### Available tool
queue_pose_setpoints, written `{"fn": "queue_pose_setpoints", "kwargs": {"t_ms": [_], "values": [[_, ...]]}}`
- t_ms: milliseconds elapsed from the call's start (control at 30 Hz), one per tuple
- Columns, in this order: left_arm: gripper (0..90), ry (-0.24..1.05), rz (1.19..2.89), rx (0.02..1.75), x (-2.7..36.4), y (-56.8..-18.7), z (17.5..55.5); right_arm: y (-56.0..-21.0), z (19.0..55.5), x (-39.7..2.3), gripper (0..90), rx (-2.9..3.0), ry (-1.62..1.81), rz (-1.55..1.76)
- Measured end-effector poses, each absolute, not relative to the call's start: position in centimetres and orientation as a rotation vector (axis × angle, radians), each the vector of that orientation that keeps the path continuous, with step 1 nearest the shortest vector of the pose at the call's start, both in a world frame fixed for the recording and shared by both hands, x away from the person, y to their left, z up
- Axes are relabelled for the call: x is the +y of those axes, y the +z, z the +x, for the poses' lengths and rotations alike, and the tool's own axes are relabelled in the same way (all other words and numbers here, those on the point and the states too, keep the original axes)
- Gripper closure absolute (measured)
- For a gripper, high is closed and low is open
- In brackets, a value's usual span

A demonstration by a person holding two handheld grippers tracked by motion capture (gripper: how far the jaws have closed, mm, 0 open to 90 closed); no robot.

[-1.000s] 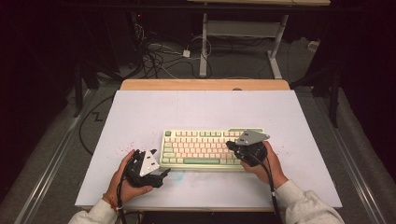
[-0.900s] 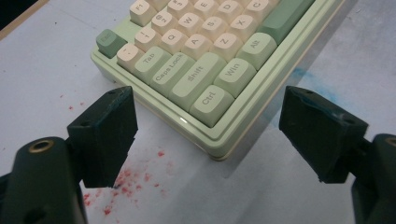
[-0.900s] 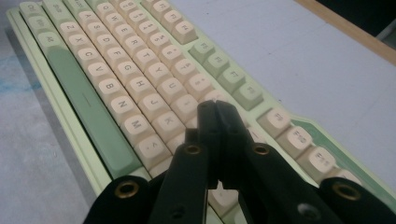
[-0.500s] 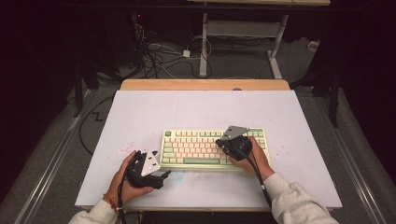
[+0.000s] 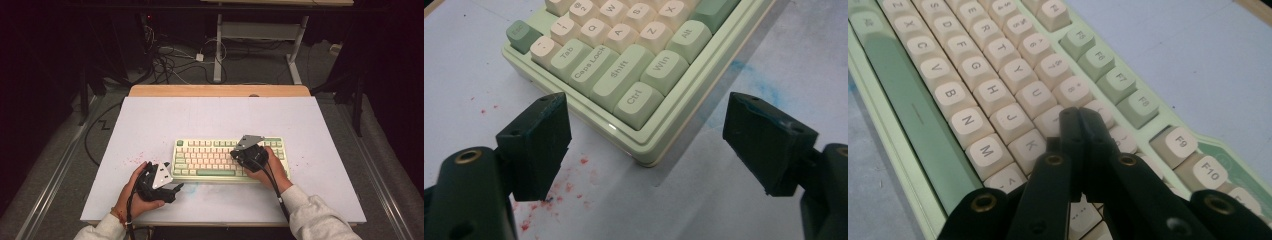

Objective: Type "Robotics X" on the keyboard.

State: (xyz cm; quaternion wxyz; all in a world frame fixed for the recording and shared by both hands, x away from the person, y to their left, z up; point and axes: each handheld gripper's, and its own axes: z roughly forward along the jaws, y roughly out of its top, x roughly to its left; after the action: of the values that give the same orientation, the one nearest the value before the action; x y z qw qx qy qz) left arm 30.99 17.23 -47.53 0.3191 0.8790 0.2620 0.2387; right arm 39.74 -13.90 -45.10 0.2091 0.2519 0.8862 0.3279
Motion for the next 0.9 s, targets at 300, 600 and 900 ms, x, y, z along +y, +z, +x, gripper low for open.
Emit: {"fn": "queue_pose_setpoints", "kwargs": {"t_ms": [300,600,900], "values": [[18.1,0.632,2.318,0.689,17.2,-47.6,31.0,-44.3,39.5,-14.7,88.7,2.421,0.974,0.711],[18.1,0.634,2.318,0.694,17.2,-47.5,31.0,-43.1,38.6,-15.8,76.6,2.368,1.065,0.689],[18.1,0.635,2.321,0.691,17.2,-47.5,31.0,-42.2,37.3,-16.5,55.6,2.313,1.120,0.657]]}}
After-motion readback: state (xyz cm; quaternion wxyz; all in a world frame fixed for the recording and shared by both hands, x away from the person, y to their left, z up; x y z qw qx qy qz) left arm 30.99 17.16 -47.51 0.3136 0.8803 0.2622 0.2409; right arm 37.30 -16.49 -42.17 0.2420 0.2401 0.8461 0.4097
